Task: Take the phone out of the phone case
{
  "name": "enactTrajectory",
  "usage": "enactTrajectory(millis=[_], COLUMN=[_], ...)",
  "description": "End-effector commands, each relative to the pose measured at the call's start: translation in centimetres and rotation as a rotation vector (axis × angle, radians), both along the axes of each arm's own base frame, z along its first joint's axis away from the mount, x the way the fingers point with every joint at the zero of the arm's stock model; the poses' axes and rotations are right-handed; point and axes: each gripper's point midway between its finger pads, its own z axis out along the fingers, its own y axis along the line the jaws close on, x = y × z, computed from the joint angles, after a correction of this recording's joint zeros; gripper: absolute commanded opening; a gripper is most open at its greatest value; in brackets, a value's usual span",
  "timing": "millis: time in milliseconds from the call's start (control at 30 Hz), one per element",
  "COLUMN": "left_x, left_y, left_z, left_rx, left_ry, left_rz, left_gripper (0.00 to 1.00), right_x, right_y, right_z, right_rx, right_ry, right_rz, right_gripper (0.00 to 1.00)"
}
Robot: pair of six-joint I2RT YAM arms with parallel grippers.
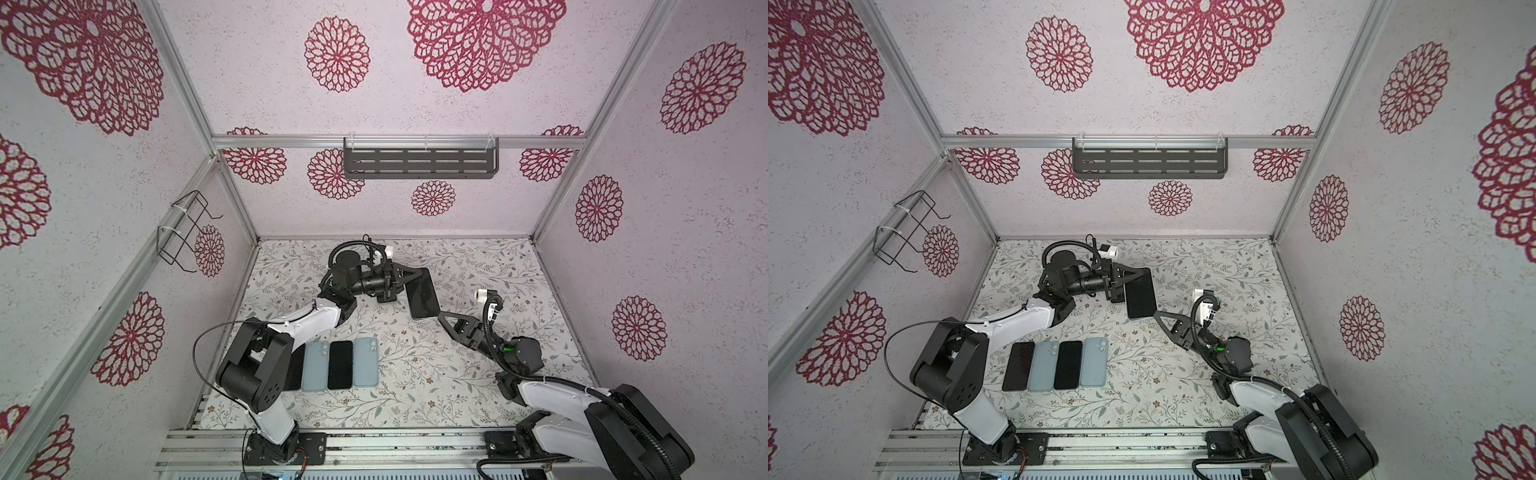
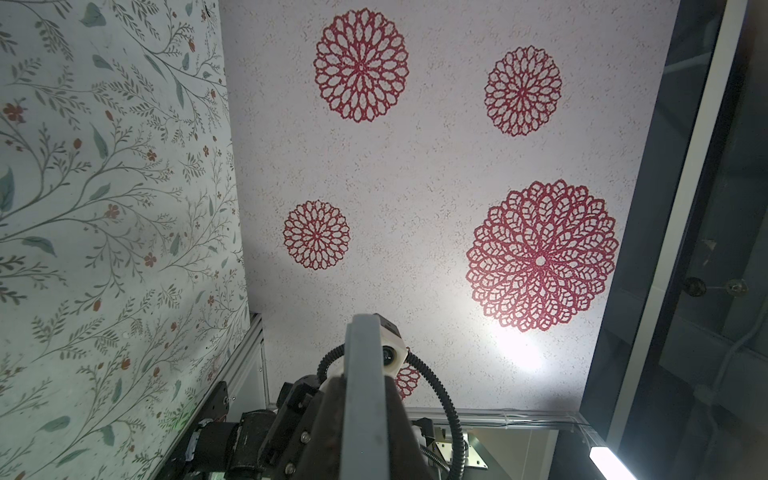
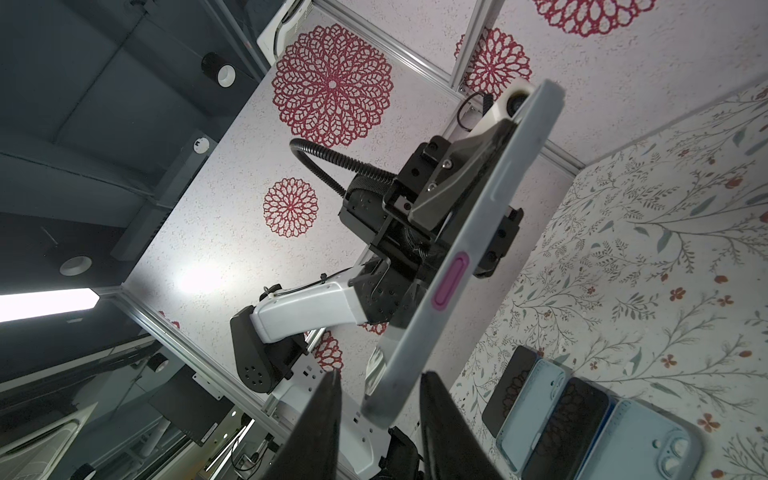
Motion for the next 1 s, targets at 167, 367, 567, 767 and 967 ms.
enactTrajectory(millis=[167, 367, 567, 767, 967], left_x=[0.0, -0.1, -0.2, -0.2, -0.5], left_y=[0.0, -0.1, -0.1, -0.4, -1.0], left_z=[1.3, 1.4, 2.0, 2.0, 2.0], left_rx=[-0.036, -0.035, -0.06, -0.093, -0.114], left_ry=[-0.052, -0.057, -0.044, -0.014, 0.006], left_rz=[0.002, -0.004, -0.012, -0.036, -0.062], left_gripper=[0.0, 0.0, 0.0, 0.0, 0.0], right_x=[-0.8, -0.8, -1.3, -2.5, -4.9], right_y=[-0.4, -0.3, -0.1, 0.3, 0.5], right_z=[2.9, 2.9, 1.3, 0.1, -0.5], right_rx=[0.069, 0.072, 0.024, -0.07, -0.163], right_ry=[-0.105, -0.112, -0.134, -0.274, -0.519], right_rz=[0.006, 0.014, 0.012, 0.015, 0.025], right_gripper=[0.26, 0.14, 0.0, 0.0, 0.0])
